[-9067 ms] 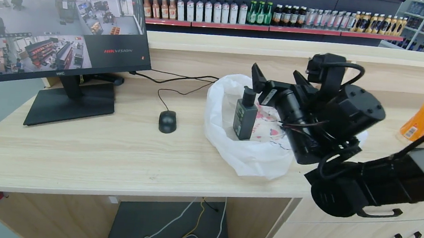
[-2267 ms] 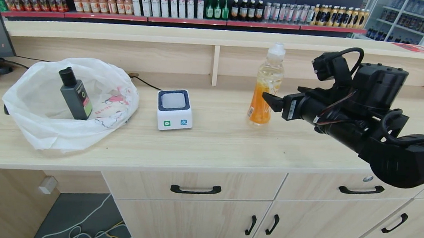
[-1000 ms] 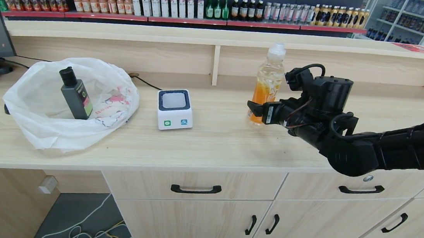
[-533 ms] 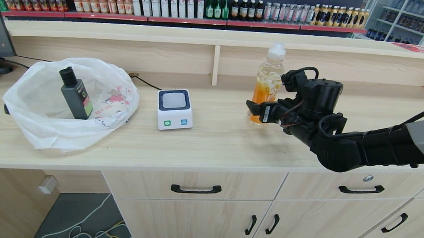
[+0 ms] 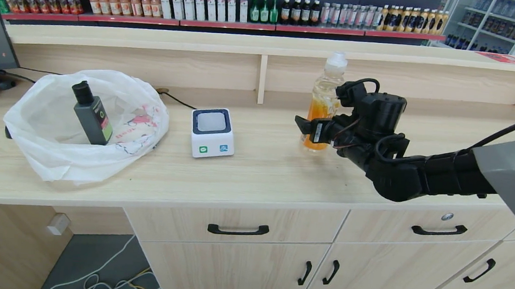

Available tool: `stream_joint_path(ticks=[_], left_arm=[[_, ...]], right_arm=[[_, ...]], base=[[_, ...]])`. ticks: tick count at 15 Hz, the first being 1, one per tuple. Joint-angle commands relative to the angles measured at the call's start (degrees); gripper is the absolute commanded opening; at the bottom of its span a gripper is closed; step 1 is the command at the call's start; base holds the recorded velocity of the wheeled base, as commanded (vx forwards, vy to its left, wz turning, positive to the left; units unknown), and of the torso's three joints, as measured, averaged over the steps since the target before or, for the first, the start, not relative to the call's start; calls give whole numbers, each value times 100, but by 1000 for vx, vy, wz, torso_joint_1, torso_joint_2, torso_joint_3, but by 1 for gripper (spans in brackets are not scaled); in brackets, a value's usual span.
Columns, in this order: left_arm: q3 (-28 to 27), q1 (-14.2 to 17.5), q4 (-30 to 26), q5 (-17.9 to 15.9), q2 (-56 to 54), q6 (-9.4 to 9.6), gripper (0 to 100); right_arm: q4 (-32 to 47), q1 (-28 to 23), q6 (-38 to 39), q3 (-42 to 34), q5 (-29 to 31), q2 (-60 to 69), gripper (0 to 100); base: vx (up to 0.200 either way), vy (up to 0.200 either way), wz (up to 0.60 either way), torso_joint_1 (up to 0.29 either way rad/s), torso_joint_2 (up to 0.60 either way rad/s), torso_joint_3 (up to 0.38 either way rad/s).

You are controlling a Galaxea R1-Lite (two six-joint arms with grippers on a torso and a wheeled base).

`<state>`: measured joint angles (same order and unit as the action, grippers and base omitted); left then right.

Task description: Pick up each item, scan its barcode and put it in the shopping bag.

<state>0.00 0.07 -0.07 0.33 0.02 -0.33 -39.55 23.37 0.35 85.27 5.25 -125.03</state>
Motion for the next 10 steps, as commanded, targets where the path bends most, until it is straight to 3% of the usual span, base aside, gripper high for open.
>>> stream_joint_path(ticks=[1,10], left_arm=[[0,1,7,2,-2,-2,100],[0,1,-1,2,-2,-2,100]], right_arm=[[-27,1,0,139,2,-136,100],[-150,-25,-123,666,-7,-461,100]], base=[[0,0,0,0,0,0],[0,0,0,0,0,0]])
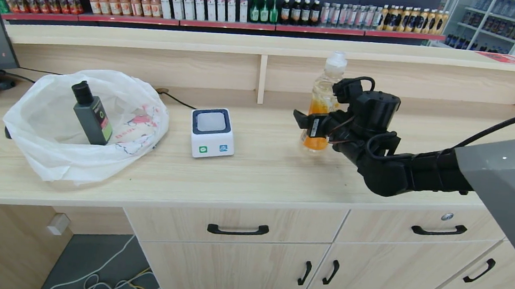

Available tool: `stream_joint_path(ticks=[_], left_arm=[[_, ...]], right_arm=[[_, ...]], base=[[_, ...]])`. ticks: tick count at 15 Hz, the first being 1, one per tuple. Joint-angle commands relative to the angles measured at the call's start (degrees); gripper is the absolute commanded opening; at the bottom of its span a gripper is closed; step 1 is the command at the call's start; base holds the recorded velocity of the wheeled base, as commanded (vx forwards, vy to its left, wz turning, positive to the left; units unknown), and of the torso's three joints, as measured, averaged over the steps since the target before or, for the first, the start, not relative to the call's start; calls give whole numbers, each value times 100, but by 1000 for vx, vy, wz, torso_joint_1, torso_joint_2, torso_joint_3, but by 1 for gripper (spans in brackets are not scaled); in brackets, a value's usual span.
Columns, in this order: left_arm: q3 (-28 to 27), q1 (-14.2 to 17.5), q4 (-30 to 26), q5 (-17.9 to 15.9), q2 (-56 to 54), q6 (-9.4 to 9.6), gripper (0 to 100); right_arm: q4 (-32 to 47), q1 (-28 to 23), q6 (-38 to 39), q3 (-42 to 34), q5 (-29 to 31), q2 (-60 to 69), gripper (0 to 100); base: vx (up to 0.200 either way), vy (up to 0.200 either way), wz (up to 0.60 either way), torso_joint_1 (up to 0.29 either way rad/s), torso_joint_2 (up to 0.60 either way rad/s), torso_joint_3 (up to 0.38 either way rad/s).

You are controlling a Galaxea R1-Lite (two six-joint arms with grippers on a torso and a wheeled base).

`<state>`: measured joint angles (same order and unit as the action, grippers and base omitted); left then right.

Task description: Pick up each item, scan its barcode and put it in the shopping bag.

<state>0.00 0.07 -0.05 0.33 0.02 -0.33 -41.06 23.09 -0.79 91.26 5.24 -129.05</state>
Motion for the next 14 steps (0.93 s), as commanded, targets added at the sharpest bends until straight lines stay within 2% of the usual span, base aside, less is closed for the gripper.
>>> stream_joint_path(ticks=[1,10,11,14], left_arm=[[0,1,5,2,-2,-2,100],[0,1,5,2,-2,-2,100],[0,1,5,2,-2,-2,100],[0,1,5,2,-2,-2,100]], right_arm=[[1,3,-9,155,-6,-112,100],[-43,-24,-79,305,21,-156,100],[-51,-24,-88,296,21,-156,0],[-227,-33,-123,243,21,-156,0]], base=[[0,0,0,0,0,0],[0,0,0,0,0,0],[0,0,0,0,0,0],[0,0,0,0,0,0]])
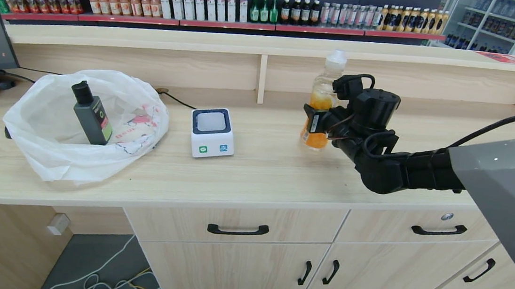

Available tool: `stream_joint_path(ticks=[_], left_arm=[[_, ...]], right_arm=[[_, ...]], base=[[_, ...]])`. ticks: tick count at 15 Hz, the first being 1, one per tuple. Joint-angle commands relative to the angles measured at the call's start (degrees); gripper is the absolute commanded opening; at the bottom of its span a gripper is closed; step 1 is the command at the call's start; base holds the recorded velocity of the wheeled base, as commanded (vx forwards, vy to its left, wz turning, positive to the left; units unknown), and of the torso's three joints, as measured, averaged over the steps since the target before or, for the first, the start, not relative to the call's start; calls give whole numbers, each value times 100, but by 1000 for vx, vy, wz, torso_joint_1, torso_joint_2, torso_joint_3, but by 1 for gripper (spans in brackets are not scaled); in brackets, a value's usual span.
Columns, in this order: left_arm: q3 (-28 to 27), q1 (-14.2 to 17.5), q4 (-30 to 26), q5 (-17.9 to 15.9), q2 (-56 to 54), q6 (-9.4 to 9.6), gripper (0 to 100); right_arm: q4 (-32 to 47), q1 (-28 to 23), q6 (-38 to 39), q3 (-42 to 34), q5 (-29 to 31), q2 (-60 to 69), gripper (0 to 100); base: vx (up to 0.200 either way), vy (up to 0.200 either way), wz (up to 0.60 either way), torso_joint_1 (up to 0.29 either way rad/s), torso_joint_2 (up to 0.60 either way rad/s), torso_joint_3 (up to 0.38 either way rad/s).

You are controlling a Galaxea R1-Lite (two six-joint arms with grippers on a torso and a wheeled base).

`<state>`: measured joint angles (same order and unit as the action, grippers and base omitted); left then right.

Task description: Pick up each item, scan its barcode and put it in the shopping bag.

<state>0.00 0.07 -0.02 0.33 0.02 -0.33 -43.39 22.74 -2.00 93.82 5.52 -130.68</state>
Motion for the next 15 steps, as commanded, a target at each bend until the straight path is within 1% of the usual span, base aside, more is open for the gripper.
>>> stream_joint_path(ticks=[1,10,15], left_arm=[[0,1,-6,2,-2,-2,100],[0,1,2,2,-2,-2,100],[0,1,2,2,-2,-2,100]], right_arm=[[-56,-6,-11,-39,1,8,0],[-135,-15,-64,-74,195,34,0],[-223,-32,-99,-74,195,104,0]], base=[[0,0,0,0,0,0],[0,0,0,0,0,0],[0,0,0,0,0,0]])
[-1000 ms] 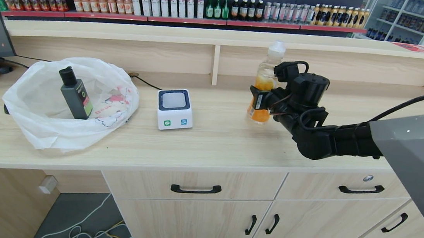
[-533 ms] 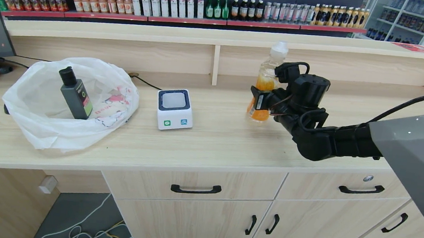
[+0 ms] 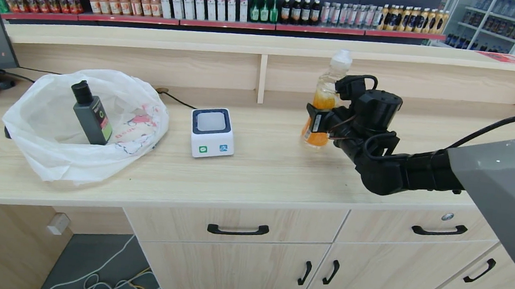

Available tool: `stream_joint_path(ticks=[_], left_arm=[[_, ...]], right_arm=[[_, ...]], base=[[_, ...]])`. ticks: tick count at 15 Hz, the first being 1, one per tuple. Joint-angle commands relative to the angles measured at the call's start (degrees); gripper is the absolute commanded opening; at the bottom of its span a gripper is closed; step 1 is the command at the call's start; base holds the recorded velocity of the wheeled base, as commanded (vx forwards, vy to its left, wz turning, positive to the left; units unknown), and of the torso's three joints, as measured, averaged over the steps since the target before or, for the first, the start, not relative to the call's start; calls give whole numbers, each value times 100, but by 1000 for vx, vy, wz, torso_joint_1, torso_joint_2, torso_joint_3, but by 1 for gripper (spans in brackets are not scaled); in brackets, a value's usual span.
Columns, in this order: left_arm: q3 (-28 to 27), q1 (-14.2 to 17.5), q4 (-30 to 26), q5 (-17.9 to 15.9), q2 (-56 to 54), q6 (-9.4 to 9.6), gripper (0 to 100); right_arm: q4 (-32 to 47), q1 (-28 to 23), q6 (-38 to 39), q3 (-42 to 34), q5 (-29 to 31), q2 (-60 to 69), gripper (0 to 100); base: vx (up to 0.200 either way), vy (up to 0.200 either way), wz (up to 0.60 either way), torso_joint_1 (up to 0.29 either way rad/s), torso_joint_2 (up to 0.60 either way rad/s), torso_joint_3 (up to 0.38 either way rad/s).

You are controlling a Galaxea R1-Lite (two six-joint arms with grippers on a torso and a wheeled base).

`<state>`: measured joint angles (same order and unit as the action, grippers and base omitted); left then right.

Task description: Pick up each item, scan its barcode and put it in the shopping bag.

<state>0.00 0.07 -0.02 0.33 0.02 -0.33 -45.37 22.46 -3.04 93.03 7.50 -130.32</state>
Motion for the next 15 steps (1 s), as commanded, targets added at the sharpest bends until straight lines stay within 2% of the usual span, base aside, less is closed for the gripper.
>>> stream_joint_path(ticks=[1,11,15], left_arm=[[0,1,2,2,-2,-2,100],[0,1,2,2,-2,-2,100],[0,1,2,2,-2,-2,100]], right_arm=[[-24,-22,-39,14,-11,103,0],[-7,-22,-136,-21,-3,516,0],[-33,-22,-268,-795,-3,1219,0]], base=[[0,0,0,0,0,0],[0,0,0,0,0,0],[0,0,0,0,0,0]])
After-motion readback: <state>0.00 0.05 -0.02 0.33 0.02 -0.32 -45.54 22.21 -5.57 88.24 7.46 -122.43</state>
